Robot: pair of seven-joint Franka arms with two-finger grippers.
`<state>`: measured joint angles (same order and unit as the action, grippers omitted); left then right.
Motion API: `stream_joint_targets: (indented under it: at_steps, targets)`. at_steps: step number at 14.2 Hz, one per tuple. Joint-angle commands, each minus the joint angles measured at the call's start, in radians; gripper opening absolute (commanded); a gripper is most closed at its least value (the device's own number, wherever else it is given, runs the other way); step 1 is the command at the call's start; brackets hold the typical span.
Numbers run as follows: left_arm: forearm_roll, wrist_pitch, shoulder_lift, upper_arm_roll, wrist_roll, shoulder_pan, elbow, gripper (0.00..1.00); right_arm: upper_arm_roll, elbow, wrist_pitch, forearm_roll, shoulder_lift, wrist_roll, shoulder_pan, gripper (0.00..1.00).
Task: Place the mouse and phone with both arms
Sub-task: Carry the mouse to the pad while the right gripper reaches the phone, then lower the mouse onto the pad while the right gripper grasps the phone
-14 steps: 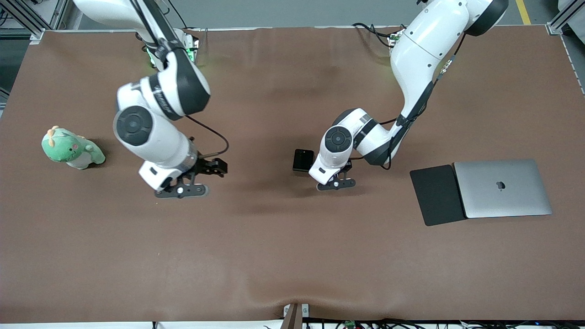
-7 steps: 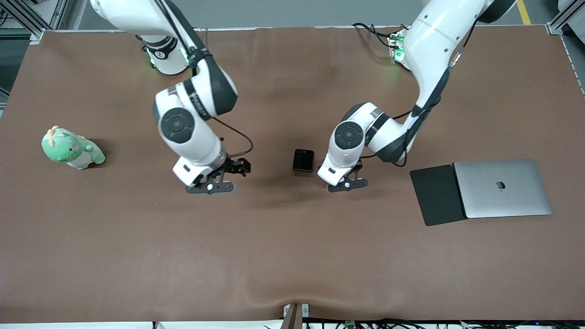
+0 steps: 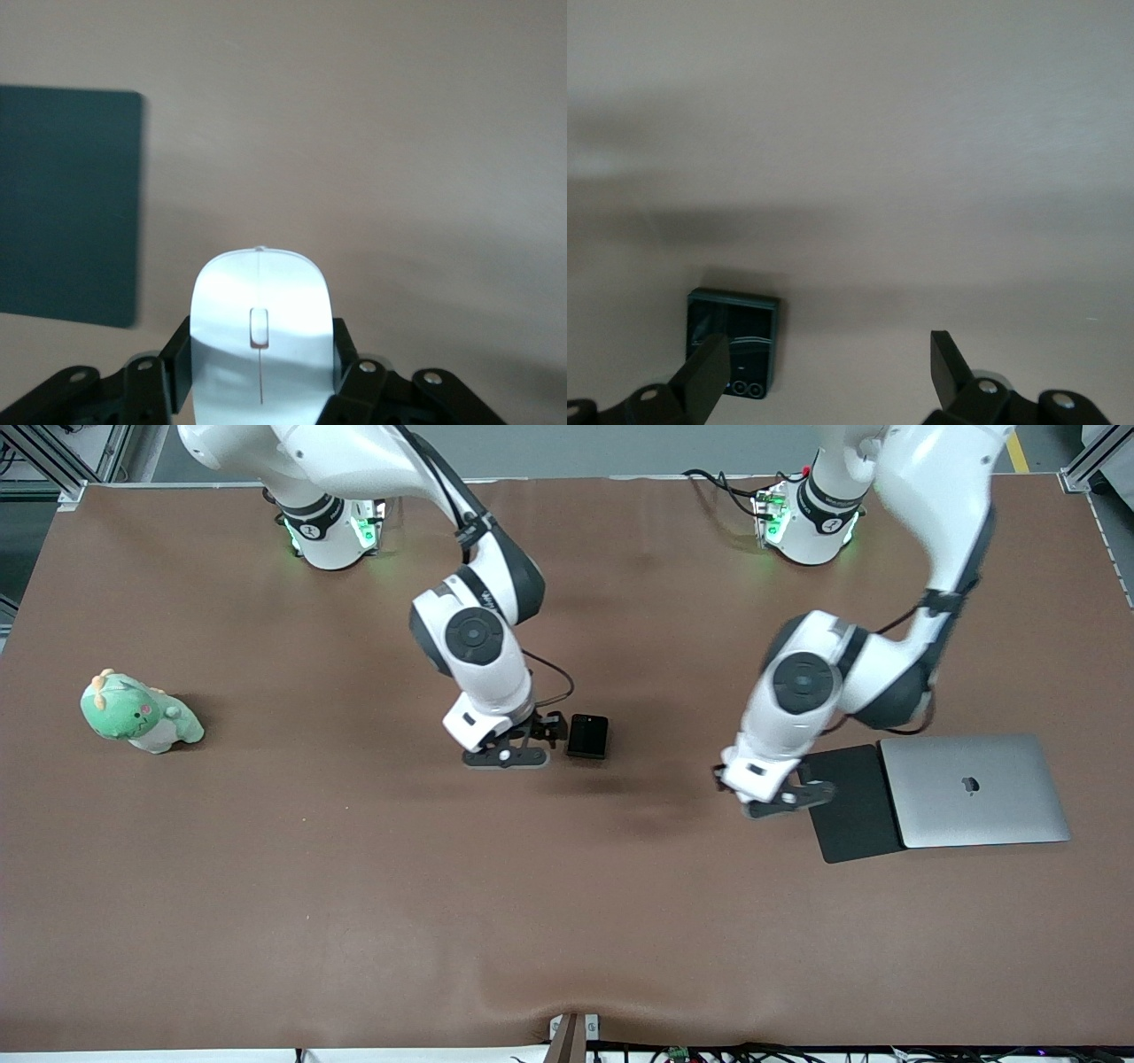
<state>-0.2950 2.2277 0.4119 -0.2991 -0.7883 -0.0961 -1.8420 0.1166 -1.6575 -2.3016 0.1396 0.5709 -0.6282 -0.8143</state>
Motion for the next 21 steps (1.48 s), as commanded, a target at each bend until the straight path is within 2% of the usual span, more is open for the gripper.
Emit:
stream_joint_targets:
  at_steps: [1, 2, 10, 16, 21]
  targets:
    - [-0.018, 0.0, -0.045, -0.014, 0.082, 0.084, -0.052, 0.57, 0.011, 0.013, -0.091, 0.005, 0.091, -0.019, -0.066, 1.0]
    - [-0.018, 0.0, -0.047, -0.014, 0.108, 0.107, -0.056, 0.57, 0.011, 0.013, -0.134, 0.006, 0.115, -0.048, -0.08, 1.0]
    - [-0.018, 0.003, -0.041, -0.014, 0.372, 0.277, -0.062, 0.57, 0.011, 0.054, -0.194, 0.005, 0.191, -0.197, -0.131, 1.0]
    - [-0.015, 0.067, 0.045, -0.012, 0.374, 0.296, -0.051, 0.57, 0.012, 0.084, -0.196, -0.005, 0.23, -0.202, -0.158, 1.0]
    - [-0.018, 0.15, 0.117, -0.012, 0.414, 0.351, -0.06, 0.57, 0.012, 0.106, -0.2, -0.005, 0.262, -0.212, -0.167, 1.0]
